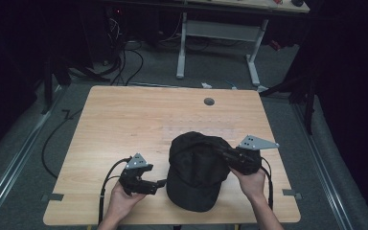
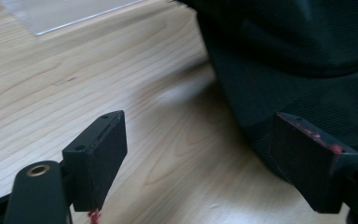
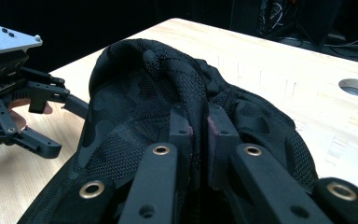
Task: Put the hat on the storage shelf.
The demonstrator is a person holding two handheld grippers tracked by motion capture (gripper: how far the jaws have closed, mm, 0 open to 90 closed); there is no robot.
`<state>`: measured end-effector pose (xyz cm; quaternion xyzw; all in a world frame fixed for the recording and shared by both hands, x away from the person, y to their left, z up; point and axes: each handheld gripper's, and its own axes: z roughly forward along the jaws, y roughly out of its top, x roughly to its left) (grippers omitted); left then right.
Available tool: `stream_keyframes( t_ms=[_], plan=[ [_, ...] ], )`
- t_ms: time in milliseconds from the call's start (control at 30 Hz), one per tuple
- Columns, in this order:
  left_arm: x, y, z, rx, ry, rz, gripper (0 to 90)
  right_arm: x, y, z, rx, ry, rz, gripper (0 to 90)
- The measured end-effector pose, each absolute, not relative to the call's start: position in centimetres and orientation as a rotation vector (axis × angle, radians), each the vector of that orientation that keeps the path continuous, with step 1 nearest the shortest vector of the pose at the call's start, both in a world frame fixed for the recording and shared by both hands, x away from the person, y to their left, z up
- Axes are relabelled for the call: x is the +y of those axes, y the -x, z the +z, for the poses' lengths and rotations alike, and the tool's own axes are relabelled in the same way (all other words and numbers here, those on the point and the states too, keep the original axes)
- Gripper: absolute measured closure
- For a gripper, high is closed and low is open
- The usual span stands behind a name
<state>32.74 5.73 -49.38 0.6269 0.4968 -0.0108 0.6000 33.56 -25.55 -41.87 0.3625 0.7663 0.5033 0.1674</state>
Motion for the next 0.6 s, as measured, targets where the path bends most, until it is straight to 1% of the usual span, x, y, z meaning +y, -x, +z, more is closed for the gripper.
stream_keyframes(
  t_ms=[433, 600],
  plan=[
    [4.1, -32.6, -48.6, 1.104, -1.496, -0.124, 18.8, -25.3, -33.7, -41.8, 2.189, -1.010, 1.483, 83.0],
    [3.7, -32.7, -48.8, 1.109, -1.506, -0.144, 20.3, -25.3, -33.7, -41.6, 2.192, -0.999, 1.500, 82.8]
  ],
)
